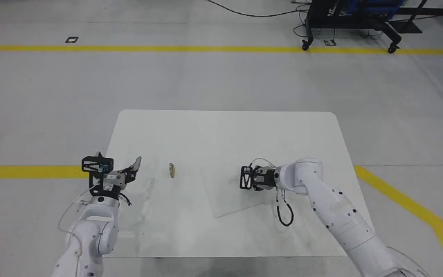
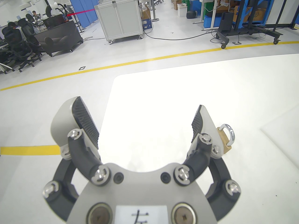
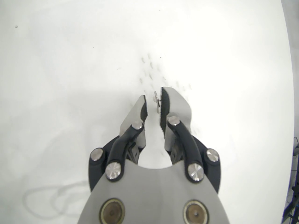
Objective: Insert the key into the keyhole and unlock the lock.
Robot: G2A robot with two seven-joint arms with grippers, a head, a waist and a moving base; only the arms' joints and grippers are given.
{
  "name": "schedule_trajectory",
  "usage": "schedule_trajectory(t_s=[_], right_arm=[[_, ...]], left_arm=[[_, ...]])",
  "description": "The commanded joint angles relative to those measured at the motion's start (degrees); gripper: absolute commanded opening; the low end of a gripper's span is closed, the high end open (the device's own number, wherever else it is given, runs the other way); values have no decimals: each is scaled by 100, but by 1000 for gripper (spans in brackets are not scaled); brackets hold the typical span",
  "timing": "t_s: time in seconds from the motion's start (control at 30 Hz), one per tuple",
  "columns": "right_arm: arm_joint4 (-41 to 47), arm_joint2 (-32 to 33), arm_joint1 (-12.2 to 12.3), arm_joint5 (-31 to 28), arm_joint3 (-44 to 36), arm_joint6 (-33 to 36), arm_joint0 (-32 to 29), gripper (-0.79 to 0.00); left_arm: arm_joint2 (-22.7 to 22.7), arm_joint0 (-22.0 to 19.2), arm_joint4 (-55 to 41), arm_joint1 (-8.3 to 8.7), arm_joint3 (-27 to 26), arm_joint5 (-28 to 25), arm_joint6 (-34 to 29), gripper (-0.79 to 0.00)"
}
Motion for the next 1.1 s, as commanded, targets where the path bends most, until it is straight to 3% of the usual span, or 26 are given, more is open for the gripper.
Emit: schedule_trajectory(t_s=[0.0,0.33,0.6,0.73,0.97,1.07], right_arm=[[-41,-52,-7,65,5,80,26,-785],[7,40,48,46,-152,-221,22,-785],[211,687,248,-204,-367,-1740,-406,-785],[997,927,304,-494,93,-2890,-481,-785],[3038,-197,605,-494,979,-4440,-82,-785],[3463,-614,804,-494,1420,-4447,237,-785]], left_arm=[[0,0,0,0,0,0,0,0],[0,0,0,0,0,0,0,0],[0,0,0,0,0,0,0,0],[0,0,0,0,0,0,0,0],[0,0,0,0,0,0,0,0],[0,0,0,0,0,0,0,0]])
